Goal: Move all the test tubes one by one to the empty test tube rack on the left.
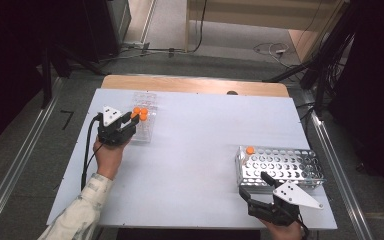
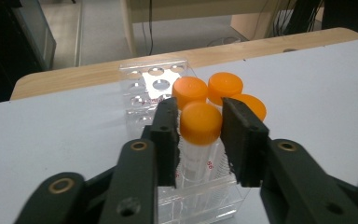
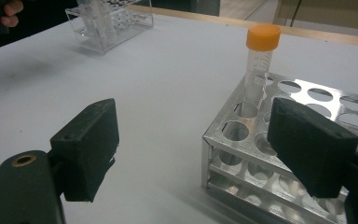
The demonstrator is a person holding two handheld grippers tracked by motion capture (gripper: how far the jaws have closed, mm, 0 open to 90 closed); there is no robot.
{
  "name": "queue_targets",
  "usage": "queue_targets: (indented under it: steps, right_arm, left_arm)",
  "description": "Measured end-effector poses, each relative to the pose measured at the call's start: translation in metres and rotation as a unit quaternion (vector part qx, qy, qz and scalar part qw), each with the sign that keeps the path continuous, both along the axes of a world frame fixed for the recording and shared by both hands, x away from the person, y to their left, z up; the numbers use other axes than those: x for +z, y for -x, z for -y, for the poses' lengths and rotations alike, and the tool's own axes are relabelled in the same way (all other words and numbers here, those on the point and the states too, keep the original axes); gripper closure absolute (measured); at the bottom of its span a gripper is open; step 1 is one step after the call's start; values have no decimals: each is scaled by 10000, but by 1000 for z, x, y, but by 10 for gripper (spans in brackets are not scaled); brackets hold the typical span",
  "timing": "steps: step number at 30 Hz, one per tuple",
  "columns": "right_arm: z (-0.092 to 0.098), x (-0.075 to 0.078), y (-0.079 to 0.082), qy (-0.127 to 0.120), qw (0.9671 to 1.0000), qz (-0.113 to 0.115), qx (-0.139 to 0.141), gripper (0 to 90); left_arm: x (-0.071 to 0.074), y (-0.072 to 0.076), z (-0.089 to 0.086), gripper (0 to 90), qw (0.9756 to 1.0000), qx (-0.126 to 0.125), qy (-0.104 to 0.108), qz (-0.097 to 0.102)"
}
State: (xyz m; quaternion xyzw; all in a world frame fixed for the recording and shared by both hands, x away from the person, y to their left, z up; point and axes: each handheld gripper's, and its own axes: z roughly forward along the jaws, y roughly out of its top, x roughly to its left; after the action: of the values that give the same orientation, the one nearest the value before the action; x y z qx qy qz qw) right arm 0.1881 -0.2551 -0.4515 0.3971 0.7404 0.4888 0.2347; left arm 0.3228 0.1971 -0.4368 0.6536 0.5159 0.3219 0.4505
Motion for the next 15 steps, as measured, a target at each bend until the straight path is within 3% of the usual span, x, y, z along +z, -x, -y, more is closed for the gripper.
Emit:
queue_targets:
  steps: [4,11,15]
  right_arm:
    - [0,0,-1,-2,10000,1,-23,152]
    - [3,-1,-4,21,9999,22,-158,153]
    - [4,-2,-8,36,9996,70,-263,168]
  left_arm:
    - [3,4,-2,530,9999,35,91,39]
    - [3,21,1,297,9998,104,150,-110]
    - [1,36,3,249,9994,-2,311,-136]
